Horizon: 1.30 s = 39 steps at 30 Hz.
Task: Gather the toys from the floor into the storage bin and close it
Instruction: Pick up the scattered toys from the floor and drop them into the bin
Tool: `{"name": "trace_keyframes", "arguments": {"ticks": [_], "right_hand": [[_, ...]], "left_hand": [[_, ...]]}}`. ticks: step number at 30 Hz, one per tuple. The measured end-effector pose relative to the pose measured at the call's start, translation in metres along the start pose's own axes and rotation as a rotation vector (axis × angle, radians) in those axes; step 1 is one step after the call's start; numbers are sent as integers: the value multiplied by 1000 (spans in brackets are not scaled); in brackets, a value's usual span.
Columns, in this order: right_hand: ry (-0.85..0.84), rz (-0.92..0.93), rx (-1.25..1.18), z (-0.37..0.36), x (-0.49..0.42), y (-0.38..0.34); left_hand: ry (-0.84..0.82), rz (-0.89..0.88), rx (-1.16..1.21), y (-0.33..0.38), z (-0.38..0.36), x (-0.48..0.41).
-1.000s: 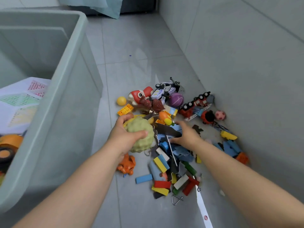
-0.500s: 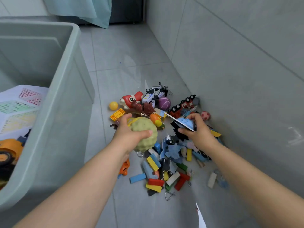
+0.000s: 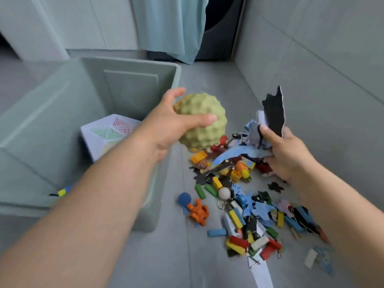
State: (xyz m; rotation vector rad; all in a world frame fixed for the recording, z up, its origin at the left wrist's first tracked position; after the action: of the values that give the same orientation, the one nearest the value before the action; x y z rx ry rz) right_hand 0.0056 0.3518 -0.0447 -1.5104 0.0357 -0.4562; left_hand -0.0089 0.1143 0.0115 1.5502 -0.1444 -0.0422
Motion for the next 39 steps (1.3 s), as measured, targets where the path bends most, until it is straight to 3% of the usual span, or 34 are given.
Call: {"name": "trace_keyframes", "arguments": {"ticks": [3, 5, 9, 14, 20, 22, 25, 29, 32, 39], "right_hand": [[-159, 188, -35, -55, 19, -65], [-243, 241, -99, -98, 32, -93], [-369, 215, 66, -185, 47, -88], [-473, 193, 480, -249, 51, -41], [-544, 273, 810, -268, 53, -27], [-508, 386, 867, -262, 57, -29], [-454, 605, 971, -234, 72, -32], [-535, 783, 1079, -171, 97, -14], [-605, 795, 1163, -121, 101, 6], [-526, 363, 1275, -2, 81, 69]], "left_hand": [[120, -100, -119, 37, 78, 11], [271, -93, -325, 38, 127, 19], [440, 111, -754, -11, 182, 34], [431, 193, -685, -61, 191, 39], [333, 171, -716, -52, 187, 26], [355, 98, -712, -39, 178, 23], [385, -17, -457, -20, 151, 17], [217, -91, -189, -7, 82, 6], [19, -98, -66, -8, 12, 2], [-374, 49, -87, -57, -124, 15]]}}
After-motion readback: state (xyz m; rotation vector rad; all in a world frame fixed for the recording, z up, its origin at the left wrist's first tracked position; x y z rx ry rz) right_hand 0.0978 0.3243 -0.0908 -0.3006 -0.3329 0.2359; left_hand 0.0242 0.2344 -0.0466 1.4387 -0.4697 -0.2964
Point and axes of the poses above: each hand's wrist, its own x-axis away from the middle knuckle, its own z-axis out of the back of the hand, y = z × x, the point moved 3 cm from there along -x, towards the middle knuckle, and after that the axes turned 4 degrees about -z, right-handed, at the moved point
